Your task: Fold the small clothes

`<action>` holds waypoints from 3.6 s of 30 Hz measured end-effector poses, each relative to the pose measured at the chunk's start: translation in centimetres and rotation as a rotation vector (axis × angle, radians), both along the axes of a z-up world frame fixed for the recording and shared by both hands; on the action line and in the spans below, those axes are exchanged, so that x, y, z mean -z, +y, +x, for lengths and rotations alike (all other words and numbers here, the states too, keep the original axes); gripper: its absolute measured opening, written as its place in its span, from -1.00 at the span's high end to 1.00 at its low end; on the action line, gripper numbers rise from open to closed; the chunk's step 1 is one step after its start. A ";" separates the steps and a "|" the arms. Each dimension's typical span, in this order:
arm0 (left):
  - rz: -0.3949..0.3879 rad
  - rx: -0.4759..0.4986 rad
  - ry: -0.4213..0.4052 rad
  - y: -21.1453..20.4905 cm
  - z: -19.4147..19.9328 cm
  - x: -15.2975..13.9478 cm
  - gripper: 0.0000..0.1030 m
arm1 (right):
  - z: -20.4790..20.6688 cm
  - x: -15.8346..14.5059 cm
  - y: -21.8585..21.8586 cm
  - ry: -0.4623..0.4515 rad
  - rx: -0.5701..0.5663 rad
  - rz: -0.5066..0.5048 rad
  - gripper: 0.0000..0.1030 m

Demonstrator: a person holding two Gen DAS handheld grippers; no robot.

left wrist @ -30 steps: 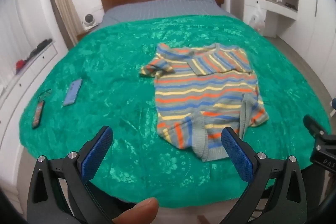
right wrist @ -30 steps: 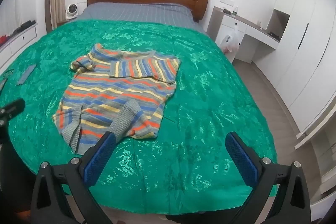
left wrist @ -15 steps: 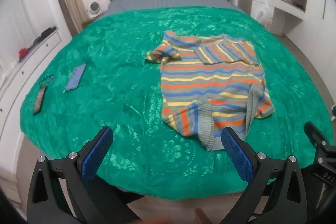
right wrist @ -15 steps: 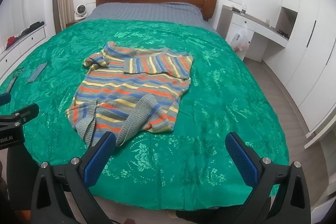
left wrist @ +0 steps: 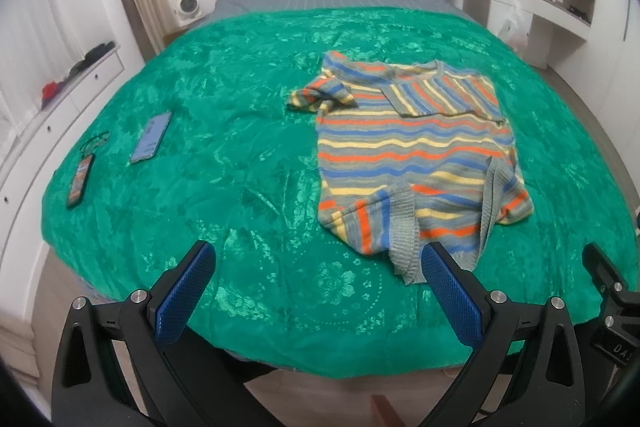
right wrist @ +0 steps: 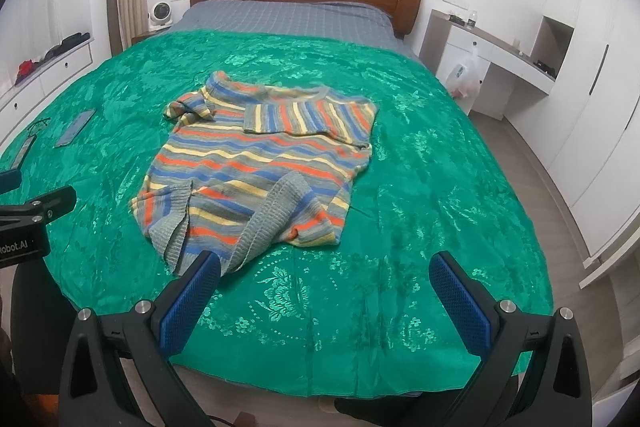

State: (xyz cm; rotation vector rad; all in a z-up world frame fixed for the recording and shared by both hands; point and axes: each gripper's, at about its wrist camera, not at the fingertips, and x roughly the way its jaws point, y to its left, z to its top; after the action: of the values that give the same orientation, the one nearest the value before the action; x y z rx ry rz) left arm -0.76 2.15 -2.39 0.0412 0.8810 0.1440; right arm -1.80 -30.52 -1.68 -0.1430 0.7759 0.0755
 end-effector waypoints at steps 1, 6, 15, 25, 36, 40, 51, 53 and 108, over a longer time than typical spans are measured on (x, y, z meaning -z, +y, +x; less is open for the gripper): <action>0.000 0.000 0.001 0.0 0.0 0.0 -1.00 | 0.0 0.0 0.0 0.002 -0.002 0.000 -0.99; -0.001 0.001 -0.003 0.0 0.0 0.0 -1.00 | 0.0 0.1 0.1 0.001 -0.002 0.000 -0.99; 0.006 -0.005 0.009 0.0 -0.1 0.3 -1.00 | 0.1 0.1 0.1 0.004 0.004 -0.003 -0.99; -0.143 0.090 0.152 3.2 4.2 7.3 -0.98 | 7.5 7.3 -2.2 0.278 -0.155 0.119 -1.00; -0.123 0.228 0.178 -0.5 7.9 10.9 0.94 | 18.1 11.9 1.8 0.411 -0.126 0.205 0.82; -0.208 0.252 0.131 2.6 4.1 8.6 0.97 | 12.8 9.5 -2.2 0.327 -0.123 0.256 0.84; -0.235 0.099 0.298 9.3 -0.7 12.9 0.78 | 3.8 13.9 -8.3 0.442 0.009 0.318 0.83; -0.287 0.083 0.252 10.2 -0.6 12.1 0.17 | 3.3 14.6 -8.9 0.478 0.015 0.343 0.71; 0.041 -0.161 -0.130 12.8 6.7 14.0 -0.86 | 35.8 13.8 15.0 0.356 -0.394 -0.014 0.05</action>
State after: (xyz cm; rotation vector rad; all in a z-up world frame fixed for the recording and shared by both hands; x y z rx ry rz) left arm 5.93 14.97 -16.41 -0.0007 0.7508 0.3123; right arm 33.96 -15.50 -15.49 -0.3004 1.0950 0.4791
